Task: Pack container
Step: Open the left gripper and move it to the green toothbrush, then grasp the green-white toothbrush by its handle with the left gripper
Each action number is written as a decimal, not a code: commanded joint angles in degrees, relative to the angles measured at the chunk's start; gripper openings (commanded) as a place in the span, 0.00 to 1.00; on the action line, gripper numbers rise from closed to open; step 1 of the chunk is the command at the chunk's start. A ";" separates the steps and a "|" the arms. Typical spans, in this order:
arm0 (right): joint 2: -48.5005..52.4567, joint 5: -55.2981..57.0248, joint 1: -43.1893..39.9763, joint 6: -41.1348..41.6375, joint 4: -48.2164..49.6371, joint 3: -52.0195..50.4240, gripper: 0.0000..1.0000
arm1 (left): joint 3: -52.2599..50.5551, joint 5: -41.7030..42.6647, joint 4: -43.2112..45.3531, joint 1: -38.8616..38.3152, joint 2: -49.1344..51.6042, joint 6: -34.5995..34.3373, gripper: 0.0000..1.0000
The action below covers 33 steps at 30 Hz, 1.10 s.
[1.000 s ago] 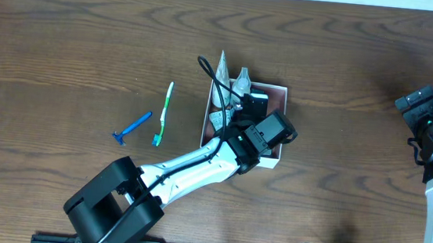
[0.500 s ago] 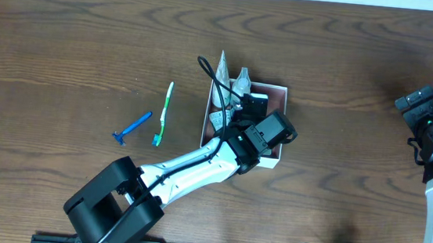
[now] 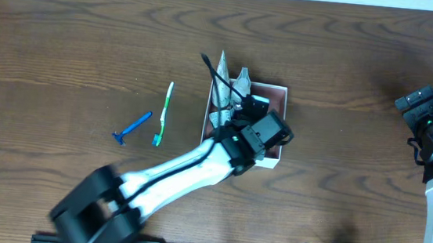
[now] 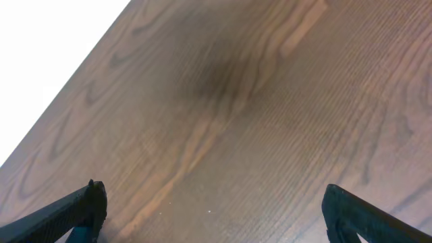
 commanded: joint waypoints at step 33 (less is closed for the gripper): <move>0.00 0.24 -0.31 0.37 -0.07 0.37 0.99 | -1.25 18.69 -8.35 40.50 5.77 23.63 0.72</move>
